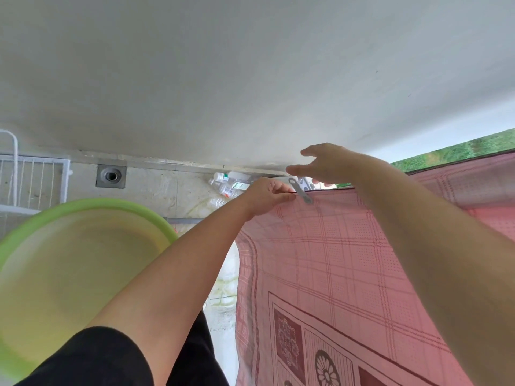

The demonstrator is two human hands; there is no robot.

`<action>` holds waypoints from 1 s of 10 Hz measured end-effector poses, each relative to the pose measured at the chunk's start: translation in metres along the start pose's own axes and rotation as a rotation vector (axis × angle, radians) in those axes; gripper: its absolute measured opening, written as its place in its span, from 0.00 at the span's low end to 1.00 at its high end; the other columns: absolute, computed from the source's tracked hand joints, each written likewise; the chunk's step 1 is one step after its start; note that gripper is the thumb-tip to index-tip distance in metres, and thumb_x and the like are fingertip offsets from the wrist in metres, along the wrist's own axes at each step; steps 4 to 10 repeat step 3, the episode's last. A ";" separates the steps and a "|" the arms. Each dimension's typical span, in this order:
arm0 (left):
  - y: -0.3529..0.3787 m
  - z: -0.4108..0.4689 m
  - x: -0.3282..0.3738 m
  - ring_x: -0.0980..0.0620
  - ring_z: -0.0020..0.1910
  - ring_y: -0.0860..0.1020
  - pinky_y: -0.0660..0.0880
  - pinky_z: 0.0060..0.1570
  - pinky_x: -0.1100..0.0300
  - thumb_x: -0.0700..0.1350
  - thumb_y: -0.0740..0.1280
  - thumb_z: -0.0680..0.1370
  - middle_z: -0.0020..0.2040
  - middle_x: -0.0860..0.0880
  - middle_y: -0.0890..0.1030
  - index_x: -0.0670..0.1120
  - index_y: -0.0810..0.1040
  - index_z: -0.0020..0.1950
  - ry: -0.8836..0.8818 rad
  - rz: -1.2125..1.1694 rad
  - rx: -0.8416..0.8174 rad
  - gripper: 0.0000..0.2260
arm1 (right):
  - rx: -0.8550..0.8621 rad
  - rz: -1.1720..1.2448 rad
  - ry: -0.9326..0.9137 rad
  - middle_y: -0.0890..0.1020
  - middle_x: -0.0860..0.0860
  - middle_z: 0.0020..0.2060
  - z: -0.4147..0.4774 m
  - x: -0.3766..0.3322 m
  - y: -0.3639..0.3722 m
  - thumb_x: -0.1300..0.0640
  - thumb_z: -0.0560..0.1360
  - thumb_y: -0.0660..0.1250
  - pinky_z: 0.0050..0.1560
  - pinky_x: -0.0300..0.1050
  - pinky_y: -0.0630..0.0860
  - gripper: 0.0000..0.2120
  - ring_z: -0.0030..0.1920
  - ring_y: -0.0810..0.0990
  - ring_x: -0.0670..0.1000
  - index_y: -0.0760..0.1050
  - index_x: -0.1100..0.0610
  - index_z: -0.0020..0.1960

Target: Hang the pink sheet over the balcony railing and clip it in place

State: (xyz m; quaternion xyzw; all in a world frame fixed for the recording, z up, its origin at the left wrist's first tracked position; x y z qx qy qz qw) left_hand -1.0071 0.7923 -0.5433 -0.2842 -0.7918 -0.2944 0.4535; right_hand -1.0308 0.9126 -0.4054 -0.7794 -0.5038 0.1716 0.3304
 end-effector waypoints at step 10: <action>-0.087 -0.115 0.064 0.44 0.53 0.74 0.69 0.49 0.52 0.49 0.53 0.82 0.53 0.46 0.79 0.47 0.77 0.53 -0.056 1.064 0.523 0.14 | 0.524 -0.142 -0.156 0.78 0.52 0.61 -0.092 -0.024 0.015 0.45 0.82 0.54 0.52 0.50 0.73 0.19 0.59 0.78 0.57 0.69 0.51 0.70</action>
Point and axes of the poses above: each hand's wrist, its own z-axis towards the middle knuckle, its own y-axis out of the palm, x = y × z, the point moved 3 cm from there along z, towards the middle knuckle
